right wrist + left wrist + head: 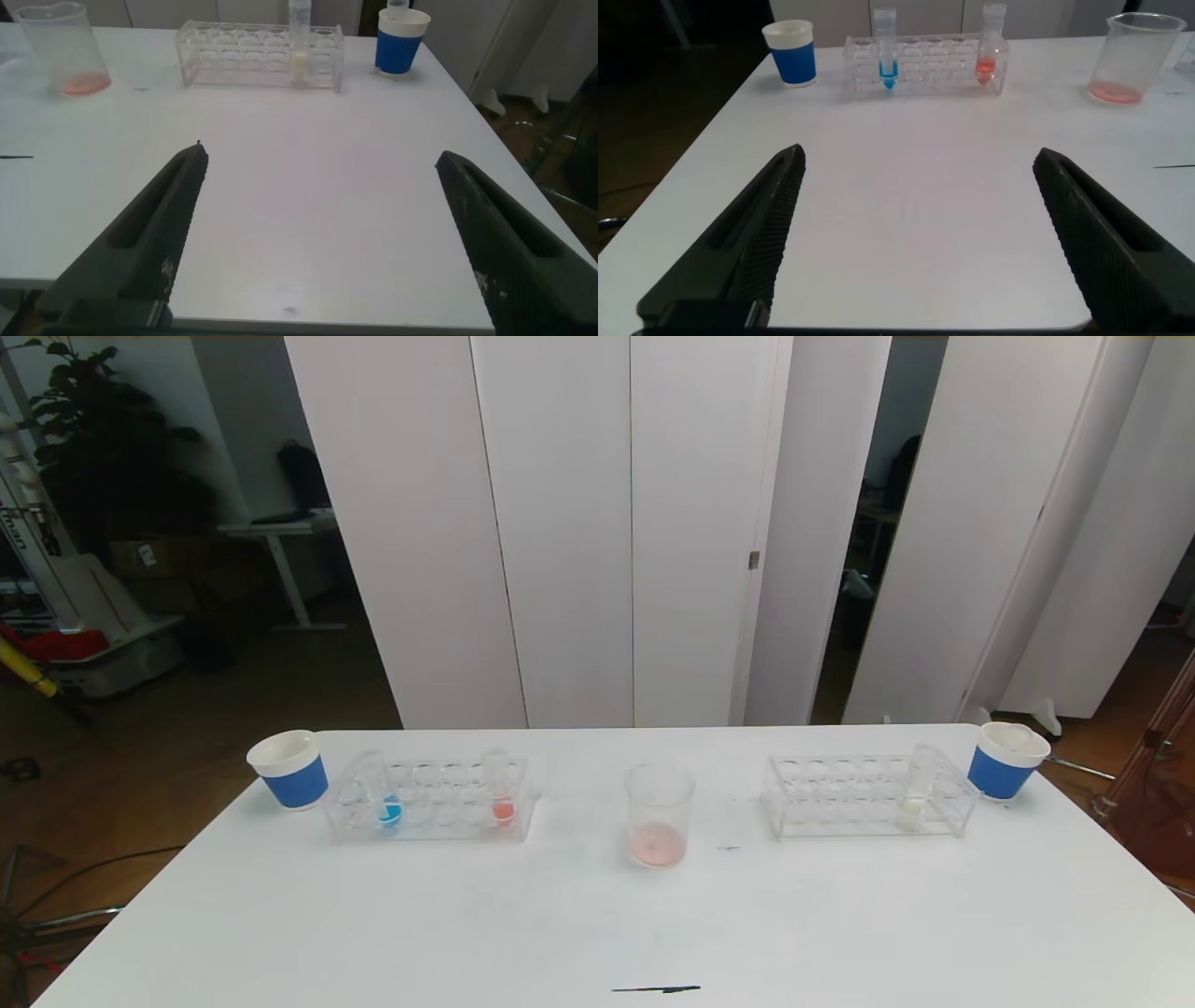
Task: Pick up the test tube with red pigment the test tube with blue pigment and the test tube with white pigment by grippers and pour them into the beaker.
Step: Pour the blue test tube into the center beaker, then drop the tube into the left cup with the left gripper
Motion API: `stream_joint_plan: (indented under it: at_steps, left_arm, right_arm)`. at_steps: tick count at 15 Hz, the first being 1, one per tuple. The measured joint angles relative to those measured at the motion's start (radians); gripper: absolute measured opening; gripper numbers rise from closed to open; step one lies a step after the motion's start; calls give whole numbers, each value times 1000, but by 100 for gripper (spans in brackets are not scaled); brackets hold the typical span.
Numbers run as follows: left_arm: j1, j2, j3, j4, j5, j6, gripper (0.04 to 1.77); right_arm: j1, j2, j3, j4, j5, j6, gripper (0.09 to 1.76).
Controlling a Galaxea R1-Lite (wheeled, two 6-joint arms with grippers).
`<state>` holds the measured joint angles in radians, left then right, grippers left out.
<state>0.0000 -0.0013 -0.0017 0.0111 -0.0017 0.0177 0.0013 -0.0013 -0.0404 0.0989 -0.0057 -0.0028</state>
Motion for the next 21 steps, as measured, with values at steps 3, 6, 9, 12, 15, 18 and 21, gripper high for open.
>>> stream_joint_plan:
  at_steps: [3,6,9,12,15,18,21]
  left_arm:
    - [0,0,-5,-15,0,4,175]
    - [0,0,-66,5,-12,7,175]
    - [0,14,-191,92,-9,8,175]
    - [-2,114,-324,119,-3,8,175]
    - [-6,295,-440,52,1,2,175]
    - [0,526,-511,-131,6,-1,175]
    - [17,776,-561,-310,36,-3,175]
  right_arm:
    - [0,0,0,0,0,0,175]
    - [0,0,0,0,0,0,175]
    - [0,0,0,0,0,0,175]
    - [0,0,0,0,0,0,175]
    - [0,0,0,0,0,0,175]
    - [0,0,0,0,0,0,175]
    - [0,0,0,0,0,0,175]
